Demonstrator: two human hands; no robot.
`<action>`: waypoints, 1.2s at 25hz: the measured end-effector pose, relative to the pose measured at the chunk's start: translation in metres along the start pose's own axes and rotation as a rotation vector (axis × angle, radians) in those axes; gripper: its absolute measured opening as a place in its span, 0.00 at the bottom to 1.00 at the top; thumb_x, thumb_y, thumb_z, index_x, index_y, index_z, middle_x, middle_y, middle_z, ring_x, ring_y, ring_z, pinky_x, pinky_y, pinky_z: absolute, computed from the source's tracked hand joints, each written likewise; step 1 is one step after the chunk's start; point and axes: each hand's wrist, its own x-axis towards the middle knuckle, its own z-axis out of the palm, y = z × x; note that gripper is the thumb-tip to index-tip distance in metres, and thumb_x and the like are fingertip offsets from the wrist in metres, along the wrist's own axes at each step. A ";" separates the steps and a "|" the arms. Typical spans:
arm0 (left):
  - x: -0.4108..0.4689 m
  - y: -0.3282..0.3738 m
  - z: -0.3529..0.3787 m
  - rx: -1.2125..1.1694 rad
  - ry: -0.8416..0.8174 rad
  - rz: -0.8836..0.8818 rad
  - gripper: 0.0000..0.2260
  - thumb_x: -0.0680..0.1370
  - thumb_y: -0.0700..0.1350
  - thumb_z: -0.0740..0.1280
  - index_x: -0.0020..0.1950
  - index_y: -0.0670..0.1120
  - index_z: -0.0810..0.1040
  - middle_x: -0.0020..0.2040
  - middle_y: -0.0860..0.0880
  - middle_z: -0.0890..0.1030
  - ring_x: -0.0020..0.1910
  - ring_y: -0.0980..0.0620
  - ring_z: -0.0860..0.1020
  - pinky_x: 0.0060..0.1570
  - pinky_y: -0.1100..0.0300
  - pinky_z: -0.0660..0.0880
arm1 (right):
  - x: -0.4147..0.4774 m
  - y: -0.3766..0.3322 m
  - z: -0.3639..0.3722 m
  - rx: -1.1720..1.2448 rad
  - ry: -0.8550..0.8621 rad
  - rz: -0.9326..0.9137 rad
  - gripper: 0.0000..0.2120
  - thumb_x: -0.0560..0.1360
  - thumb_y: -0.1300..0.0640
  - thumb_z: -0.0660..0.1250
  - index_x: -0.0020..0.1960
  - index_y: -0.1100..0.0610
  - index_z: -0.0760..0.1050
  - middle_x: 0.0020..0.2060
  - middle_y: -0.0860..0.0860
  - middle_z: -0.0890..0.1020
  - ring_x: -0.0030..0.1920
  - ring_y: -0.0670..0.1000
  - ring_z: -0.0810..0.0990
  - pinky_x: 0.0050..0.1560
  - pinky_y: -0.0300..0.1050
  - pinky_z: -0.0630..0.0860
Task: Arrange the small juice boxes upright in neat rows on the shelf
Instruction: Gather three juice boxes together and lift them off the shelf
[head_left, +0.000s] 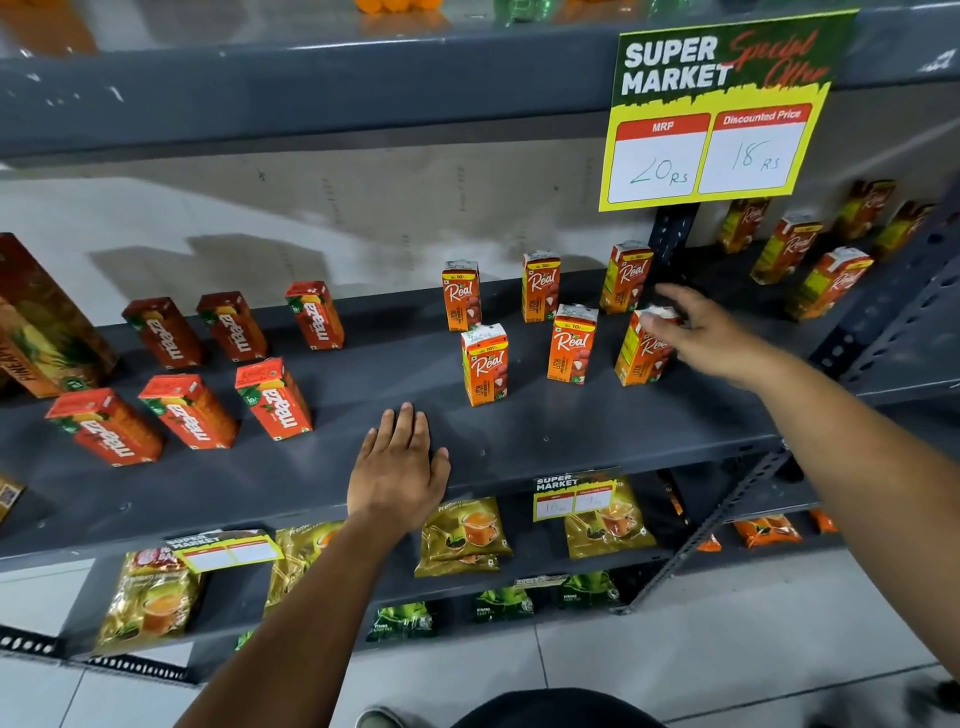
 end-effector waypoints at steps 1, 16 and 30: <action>0.000 0.000 0.000 -0.001 -0.003 0.000 0.29 0.80 0.58 0.44 0.77 0.44 0.51 0.79 0.45 0.51 0.77 0.46 0.47 0.75 0.51 0.47 | 0.001 0.003 0.008 0.071 0.063 0.045 0.35 0.73 0.36 0.64 0.75 0.47 0.59 0.69 0.51 0.70 0.63 0.52 0.73 0.60 0.53 0.74; 0.072 0.107 -0.043 -1.579 0.101 -0.440 0.22 0.80 0.60 0.54 0.70 0.50 0.67 0.61 0.47 0.77 0.57 0.51 0.76 0.53 0.57 0.72 | 0.023 0.002 0.084 0.875 0.586 0.299 0.19 0.75 0.35 0.59 0.50 0.49 0.75 0.48 0.52 0.83 0.48 0.51 0.82 0.48 0.49 0.78; 0.101 0.140 -0.031 -1.443 -0.015 -0.265 0.22 0.80 0.61 0.52 0.69 0.50 0.63 0.55 0.53 0.73 0.47 0.61 0.73 0.40 0.67 0.68 | 0.027 -0.005 0.107 0.789 0.500 0.250 0.27 0.75 0.34 0.55 0.63 0.50 0.74 0.53 0.51 0.82 0.49 0.50 0.82 0.42 0.45 0.76</action>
